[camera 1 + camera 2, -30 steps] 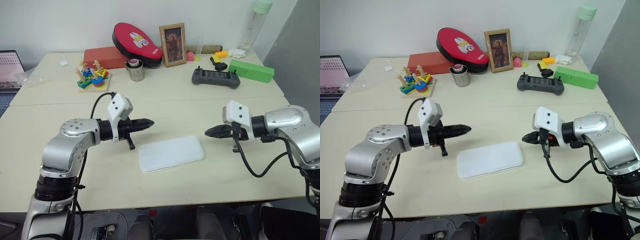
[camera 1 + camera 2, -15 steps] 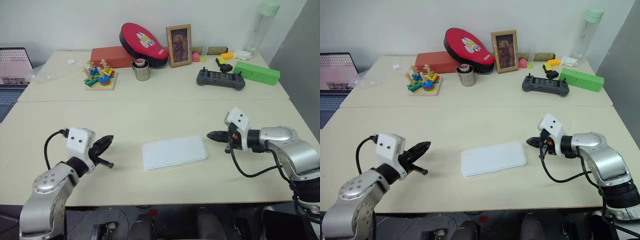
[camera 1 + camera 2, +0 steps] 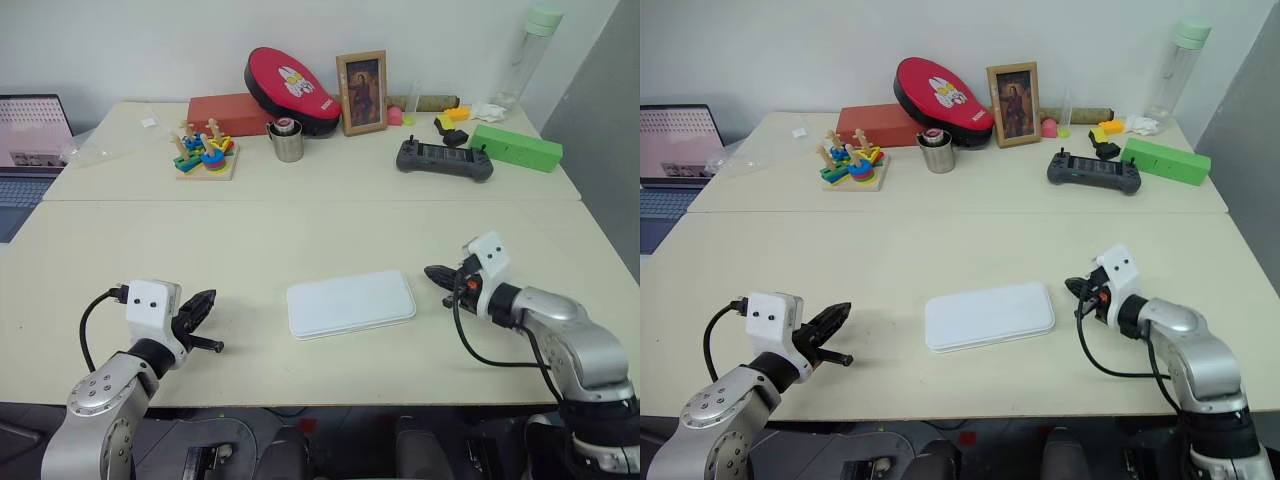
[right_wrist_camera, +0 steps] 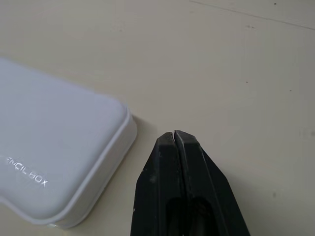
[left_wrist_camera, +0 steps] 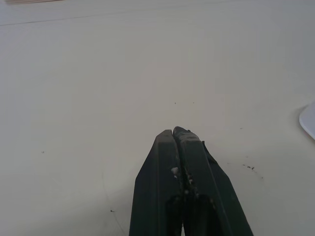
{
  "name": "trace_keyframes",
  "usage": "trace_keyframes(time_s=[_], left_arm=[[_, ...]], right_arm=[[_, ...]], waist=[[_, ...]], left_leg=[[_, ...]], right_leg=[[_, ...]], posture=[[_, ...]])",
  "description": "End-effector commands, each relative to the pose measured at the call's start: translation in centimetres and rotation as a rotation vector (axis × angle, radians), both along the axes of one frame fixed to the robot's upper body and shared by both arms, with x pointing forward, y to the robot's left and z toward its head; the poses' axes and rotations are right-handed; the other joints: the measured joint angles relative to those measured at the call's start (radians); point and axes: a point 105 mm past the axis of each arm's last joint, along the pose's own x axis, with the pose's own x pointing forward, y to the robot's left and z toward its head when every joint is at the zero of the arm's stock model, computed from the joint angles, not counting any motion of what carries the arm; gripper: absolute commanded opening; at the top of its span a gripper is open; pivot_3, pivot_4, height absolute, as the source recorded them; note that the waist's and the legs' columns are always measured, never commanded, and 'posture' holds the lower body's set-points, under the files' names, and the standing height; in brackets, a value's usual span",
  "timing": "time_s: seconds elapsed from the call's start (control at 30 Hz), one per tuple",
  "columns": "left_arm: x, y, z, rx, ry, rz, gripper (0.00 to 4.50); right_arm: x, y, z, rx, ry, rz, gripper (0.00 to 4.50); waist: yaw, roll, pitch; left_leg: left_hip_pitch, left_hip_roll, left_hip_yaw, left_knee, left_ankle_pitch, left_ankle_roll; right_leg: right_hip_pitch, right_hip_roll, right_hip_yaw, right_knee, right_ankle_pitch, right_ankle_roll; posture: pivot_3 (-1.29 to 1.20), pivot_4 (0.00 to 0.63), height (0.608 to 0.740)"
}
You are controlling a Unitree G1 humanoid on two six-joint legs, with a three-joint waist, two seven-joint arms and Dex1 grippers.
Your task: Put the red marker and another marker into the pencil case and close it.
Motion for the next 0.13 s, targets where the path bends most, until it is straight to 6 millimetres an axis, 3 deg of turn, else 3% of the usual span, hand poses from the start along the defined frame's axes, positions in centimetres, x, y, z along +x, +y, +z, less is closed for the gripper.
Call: trace_keyframes(time_s=[0.03,0.13], left_arm=[[0.04,-0.24,0.72,0.000,-0.041,-0.004,0.02],[0.22,-0.53,0.64,-0.008,-0.036,-0.022,0.02]], right_arm=[[-0.64,-0.05,1.08,0.036,-0.071,-0.039,0.00],[0.07,-0.58,1.24,0.038,-0.100,-0.108,0.00]], waist=[[-0.001,0.000,0.000],[-0.001,0.000,0.000]], left_leg=[[0.000,0.000,0.000,0.000,0.000,0.000],[0.001,0.000,0.000,0.000,0.000,0.000]], right_leg=[[0.000,0.000,0.000,0.000,0.000,0.000],[0.000,0.000,0.000,0.001,0.000,0.000]], posture=[[0.00,0.150,0.740],[0.00,0.150,0.740]])
